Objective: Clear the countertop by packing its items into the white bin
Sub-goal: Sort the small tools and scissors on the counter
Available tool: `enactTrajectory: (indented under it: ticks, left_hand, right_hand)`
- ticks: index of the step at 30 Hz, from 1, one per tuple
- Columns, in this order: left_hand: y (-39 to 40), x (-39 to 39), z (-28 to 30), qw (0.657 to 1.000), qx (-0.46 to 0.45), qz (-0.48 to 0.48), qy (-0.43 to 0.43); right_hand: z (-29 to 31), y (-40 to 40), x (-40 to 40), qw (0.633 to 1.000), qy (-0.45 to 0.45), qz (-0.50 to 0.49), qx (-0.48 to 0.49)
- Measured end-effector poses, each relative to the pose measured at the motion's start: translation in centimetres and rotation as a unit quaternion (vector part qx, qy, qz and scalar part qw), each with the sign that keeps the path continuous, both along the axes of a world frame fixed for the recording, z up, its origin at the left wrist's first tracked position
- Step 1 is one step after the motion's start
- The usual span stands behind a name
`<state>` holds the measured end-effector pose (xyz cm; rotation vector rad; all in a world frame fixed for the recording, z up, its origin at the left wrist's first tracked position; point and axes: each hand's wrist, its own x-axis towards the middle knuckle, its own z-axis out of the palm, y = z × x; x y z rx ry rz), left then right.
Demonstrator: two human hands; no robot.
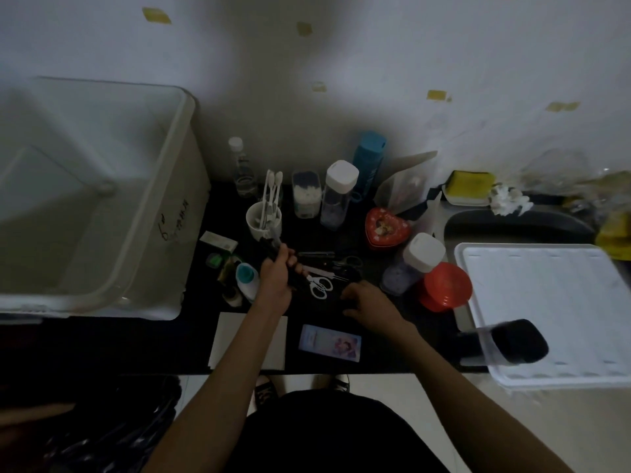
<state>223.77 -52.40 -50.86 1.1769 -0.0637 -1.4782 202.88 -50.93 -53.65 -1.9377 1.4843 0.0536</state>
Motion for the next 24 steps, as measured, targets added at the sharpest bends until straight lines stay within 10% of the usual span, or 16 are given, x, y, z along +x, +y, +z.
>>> enactTrajectory:
  ticks: [11,19,24]
  left_hand:
    - [1.8,1.1,-0.9,0.995,0.042,-0.071,-0.046]
    - [2.1,-0.1,-0.8,0.989,0.055,-0.091,-0.105]
    - [2.1,-2.3,0.8,0.988,0.037,-0.120,-0.089]
  right_hand:
    - [-3.8,1.1,0.0,0.997,0.054,0.008,-0.051]
    - [2.3,1.3,0.3,0.930,-0.253,-0.260,0.057]
    - [4.7,2.3,4.1,0.913,-0.332,-0.232,0.047]
